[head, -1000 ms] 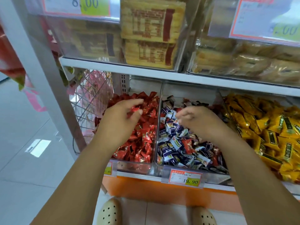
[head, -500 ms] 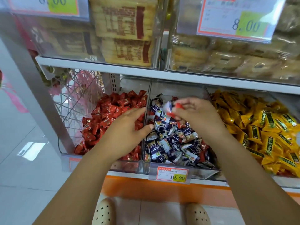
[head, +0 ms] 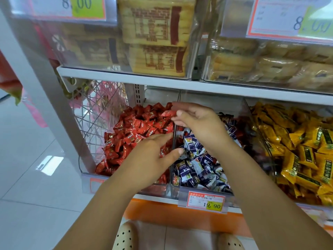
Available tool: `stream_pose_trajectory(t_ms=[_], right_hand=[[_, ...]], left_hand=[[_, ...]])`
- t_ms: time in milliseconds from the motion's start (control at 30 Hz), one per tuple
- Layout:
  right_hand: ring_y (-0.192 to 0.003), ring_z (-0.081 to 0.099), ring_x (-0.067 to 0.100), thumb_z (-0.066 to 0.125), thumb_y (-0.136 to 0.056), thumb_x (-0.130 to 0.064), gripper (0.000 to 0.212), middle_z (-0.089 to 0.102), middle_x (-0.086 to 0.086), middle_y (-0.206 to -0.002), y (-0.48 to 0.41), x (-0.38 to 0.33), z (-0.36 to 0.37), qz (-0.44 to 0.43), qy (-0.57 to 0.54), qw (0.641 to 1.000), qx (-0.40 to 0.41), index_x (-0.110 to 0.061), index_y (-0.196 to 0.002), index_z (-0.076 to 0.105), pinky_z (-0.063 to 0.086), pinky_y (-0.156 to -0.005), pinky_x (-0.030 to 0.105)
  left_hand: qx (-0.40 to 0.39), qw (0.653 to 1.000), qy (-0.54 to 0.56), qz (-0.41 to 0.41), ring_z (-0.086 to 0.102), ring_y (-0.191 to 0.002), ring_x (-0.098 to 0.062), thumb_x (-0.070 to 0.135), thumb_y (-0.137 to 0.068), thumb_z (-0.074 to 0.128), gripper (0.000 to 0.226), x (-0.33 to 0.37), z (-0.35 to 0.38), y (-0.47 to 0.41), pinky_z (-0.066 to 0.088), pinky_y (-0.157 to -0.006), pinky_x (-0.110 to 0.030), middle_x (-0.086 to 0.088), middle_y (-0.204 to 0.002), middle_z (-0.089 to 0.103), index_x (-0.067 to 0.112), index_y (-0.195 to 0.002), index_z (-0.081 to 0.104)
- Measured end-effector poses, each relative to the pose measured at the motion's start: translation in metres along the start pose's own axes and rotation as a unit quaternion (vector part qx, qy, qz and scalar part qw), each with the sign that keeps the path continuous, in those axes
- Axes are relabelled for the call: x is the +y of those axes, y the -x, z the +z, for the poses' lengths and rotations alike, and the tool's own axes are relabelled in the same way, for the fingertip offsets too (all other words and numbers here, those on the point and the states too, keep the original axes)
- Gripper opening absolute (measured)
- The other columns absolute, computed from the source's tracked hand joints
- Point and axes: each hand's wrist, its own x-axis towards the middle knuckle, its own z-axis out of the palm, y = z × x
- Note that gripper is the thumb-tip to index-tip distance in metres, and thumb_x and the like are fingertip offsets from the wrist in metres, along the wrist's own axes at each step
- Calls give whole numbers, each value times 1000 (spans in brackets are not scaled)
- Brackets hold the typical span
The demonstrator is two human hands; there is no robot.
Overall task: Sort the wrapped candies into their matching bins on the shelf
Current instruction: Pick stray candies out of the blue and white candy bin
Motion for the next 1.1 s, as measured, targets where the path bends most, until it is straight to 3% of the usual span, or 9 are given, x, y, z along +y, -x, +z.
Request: stream_pose_trajectory(t_ms=[100, 233, 367, 533, 667, 767, 867, 967, 1100], right_hand=[[-96, 67, 2, 48, -100, -24, 27, 70, -10, -104, 2, 0, -14, 17, 46, 999, -9, -31, -125, 57, 48, -76, 11], [-95, 66, 10, 54, -96, -17, 20, 69, -5, -104, 11, -1, -62, 98, 194, 975, 38, -32, -102, 67, 55, -87, 34], [-86, 68, 13, 63, -89, -7, 18, 73, 0, -90, 29, -1, -92, 221, 342, 906, -113, -24, -89, 71, 57, -81, 29], [-82, 57, 3, 56, -93, -14, 23, 66, -10, -105, 37, 15, -84, 159, 518, 829, -137, -26, -103, 72, 38, -60, 12], [-102, 60, 18, 54, -95, -17, 23, 61, 3, -121, 26, 43, -75, 83, 504, 859, 40, -19, -114, 66, 43, -81, 21], [-105, 56, 25, 61, -92, -17, 38, 45, 10, -129, 18, 61, -68, 77, 523, 848, 44, -24, -129, 58, 47, -90, 32], [-101, 57, 24, 65, -89, -26, 30, 45, 8, -126, 16, 62, -66, 75, 519, 849, 65, -26, -119, 64, 50, -87, 34], [-97, 56, 16, 67, -88, -33, 20, 50, 0, -116, 17, 42, -75, 76, 445, 890, 63, -24, -106, 69, 45, -85, 27], [-85, 66, 8, 72, -83, -26, 14, 70, -9, -97, 34, 0, -85, 93, 271, 958, -26, -25, -96, 70, 53, -75, 20]], left_hand=[[-6, 1000, 5, -3, 34, -134, -3, 56, -88, 49, 65, -1, -2, 1, 20, -99, -10, 10, -151, 34, 29, -146, 35], [-11, 1000, 5, 2, 34, -135, -5, 56, -89, 50, 67, -2, -3, 1, 23, -100, -13, 11, -153, 29, 34, -148, 29], [2, 1000, 4, 31, 25, -140, -3, 51, -89, 52, 70, -2, -1, -3, 19, -110, -18, 15, -156, 21, 34, -150, 23], [14, 998, -12, 53, 15, -142, -2, 44, -90, 56, 65, 1, 6, -7, 14, -113, -21, 21, -155, 16, 35, -148, 27], [15, 998, -10, 55, 15, -143, -4, 41, -91, 56, 62, 2, 9, -5, 14, -112, -22, 20, -156, 14, 36, -147, 29], [16, 998, -7, 53, 17, -142, -3, 41, -91, 56, 61, 3, 9, -5, 13, -109, -18, 21, -155, 14, 37, -147, 31], [27, 998, -6, 52, 19, -141, -3, 42, -91, 56, 60, 2, 10, -6, 15, -109, -19, 22, -155, 15, 37, -145, 33], [62, 996, -24, 66, 13, -142, -5, 40, -90, 59, 57, 2, 11, -10, 10, -110, -21, 20, -154, 19, 36, -143, 38], [135, 972, -102, 162, 39, -131, -17, 37, -79, 73, 53, 10, 15, -18, 27, -111, -39, 7, -132, 57, 26, -129, 59]])
